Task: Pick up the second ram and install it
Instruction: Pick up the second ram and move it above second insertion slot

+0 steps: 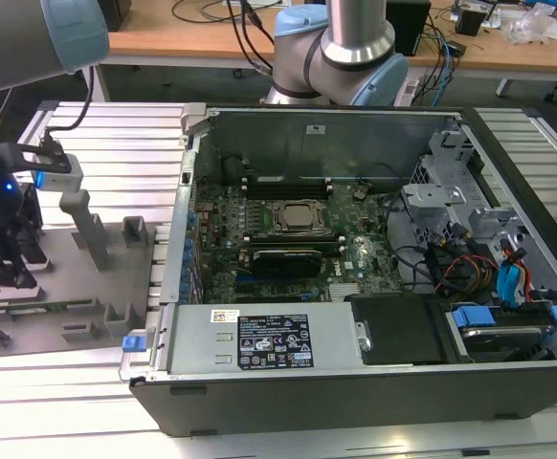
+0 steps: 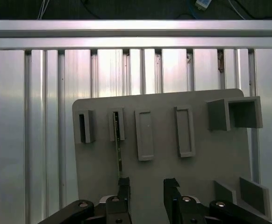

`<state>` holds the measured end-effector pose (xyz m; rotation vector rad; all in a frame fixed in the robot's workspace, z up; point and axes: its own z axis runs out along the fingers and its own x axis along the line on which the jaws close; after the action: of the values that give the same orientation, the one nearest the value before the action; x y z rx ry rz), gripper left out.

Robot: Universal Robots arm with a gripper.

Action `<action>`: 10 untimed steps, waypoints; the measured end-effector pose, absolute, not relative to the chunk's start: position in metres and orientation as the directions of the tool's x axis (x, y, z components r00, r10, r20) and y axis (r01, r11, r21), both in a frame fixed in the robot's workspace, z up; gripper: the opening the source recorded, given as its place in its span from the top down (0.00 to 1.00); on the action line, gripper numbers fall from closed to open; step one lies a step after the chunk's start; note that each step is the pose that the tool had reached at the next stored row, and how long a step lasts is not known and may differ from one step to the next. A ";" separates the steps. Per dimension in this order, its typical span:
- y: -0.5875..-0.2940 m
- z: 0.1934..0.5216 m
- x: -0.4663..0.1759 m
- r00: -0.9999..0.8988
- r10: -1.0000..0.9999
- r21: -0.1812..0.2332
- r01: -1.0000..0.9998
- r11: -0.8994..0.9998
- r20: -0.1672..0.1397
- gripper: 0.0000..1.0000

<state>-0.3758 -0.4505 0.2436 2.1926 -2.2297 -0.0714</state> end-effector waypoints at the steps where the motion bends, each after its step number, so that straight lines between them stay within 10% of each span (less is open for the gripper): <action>1: -0.451 0.243 -0.376 -0.017 -1.000 0.042 -0.999 0.016 -0.022 0.58; 10: -0.475 0.232 -0.376 -0.017 -1.000 0.042 -0.999 0.016 -0.022 0.58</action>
<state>-0.3761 -0.4747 0.2319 2.1932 -2.2293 -0.0713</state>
